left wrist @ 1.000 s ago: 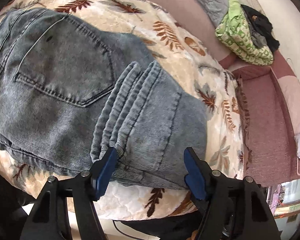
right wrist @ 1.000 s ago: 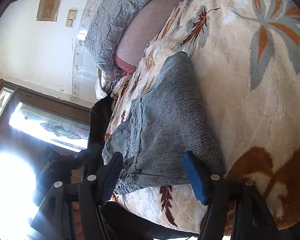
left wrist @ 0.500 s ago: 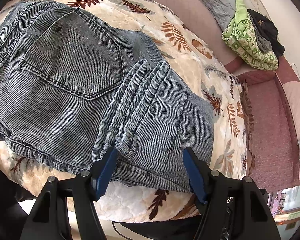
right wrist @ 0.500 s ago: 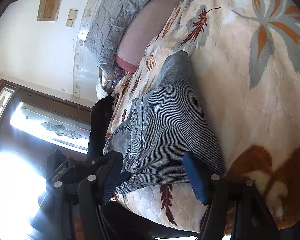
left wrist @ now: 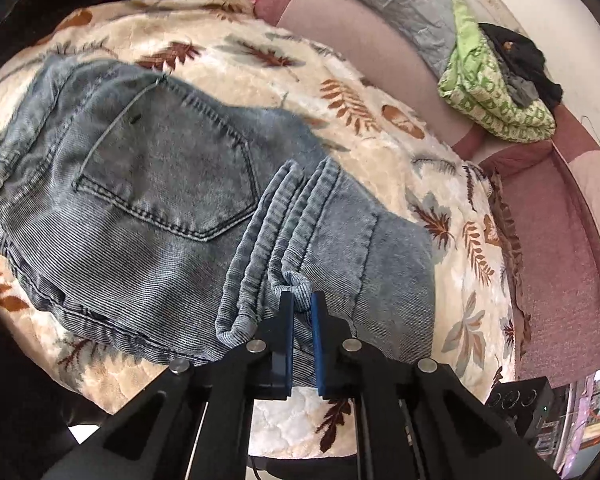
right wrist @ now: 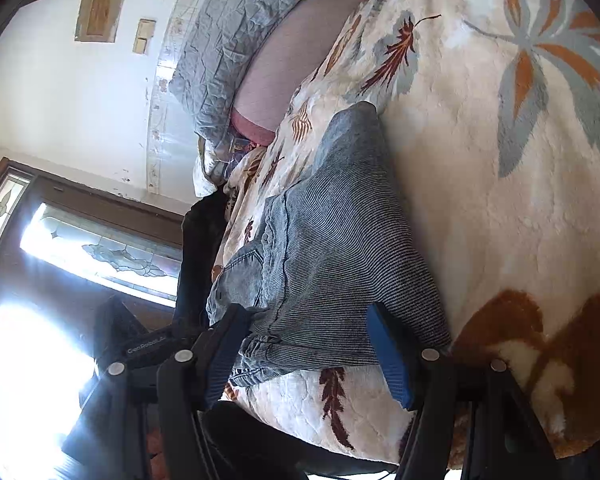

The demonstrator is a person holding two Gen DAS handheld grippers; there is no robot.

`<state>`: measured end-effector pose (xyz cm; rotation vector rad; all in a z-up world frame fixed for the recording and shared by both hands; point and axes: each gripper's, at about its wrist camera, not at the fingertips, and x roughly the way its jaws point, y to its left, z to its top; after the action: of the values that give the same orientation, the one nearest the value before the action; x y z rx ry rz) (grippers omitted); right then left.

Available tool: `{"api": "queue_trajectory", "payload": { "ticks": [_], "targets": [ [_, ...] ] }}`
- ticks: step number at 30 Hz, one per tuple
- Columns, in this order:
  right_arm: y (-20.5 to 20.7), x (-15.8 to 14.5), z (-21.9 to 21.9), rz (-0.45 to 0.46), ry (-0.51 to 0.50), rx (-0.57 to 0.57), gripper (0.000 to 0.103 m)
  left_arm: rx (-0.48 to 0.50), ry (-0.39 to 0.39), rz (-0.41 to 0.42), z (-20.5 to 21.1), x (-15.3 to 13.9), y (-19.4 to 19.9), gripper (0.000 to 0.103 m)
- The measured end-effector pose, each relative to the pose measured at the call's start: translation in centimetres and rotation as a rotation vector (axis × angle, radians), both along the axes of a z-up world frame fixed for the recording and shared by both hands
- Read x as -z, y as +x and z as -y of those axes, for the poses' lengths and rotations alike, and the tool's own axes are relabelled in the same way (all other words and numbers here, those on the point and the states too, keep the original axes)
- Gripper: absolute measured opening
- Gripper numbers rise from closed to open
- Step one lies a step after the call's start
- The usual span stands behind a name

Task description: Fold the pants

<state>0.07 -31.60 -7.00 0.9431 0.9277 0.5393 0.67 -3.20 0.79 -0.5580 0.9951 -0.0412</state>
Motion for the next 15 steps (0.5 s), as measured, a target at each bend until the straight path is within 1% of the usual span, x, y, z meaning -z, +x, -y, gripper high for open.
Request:
{"api": "queue_trajectory", "payload": {
  "ticks": [2,3,4,6,7,8,10,13,15],
  "targets": [
    [-0.1,-0.3,-0.1,0.001,-0.015,-0.003,0.067,0.004,0.042,0.033,0.6,-0.5,-1.3,0.008],
    [-0.2,-0.5,-0.1,0.003,-0.033,-0.004,0.067,-0.001,0.061,0.034,0.8,-0.1,-1.8,0.008],
    [-0.3,-0.8,-0.1,0.004,-0.053,-0.006,0.067,-0.014,0.059,0.011,0.5,0.8,-2.1,0.008],
    [-0.6,-1.7,0.0,0.010,-0.082,0.003,0.067,-0.051,0.006,-0.059,-0.6,3.0,-2.6,0.008],
    [-0.8,-2.4,0.3,0.025,-0.089,0.014,0.068,-0.053,0.002,-0.071,-0.8,3.8,-2.9,0.008],
    [-1.0,-3.2,0.5,0.044,-0.093,0.029,0.072,-0.049,0.002,-0.074,-0.9,4.3,-3.0,0.008],
    [-1.0,-4.8,0.7,0.081,-0.106,0.041,0.074,-0.042,0.005,-0.062,-0.8,4.3,-2.9,0.008],
    [-0.4,-6.8,0.1,0.118,-0.117,0.006,0.074,-0.036,0.013,-0.063,-0.6,4.1,-2.3,0.008],
    [0.1,-7.4,-0.2,0.129,-0.112,0.002,0.075,-0.035,0.001,-0.067,-0.7,4.3,-2.3,0.008]
  ]
}}
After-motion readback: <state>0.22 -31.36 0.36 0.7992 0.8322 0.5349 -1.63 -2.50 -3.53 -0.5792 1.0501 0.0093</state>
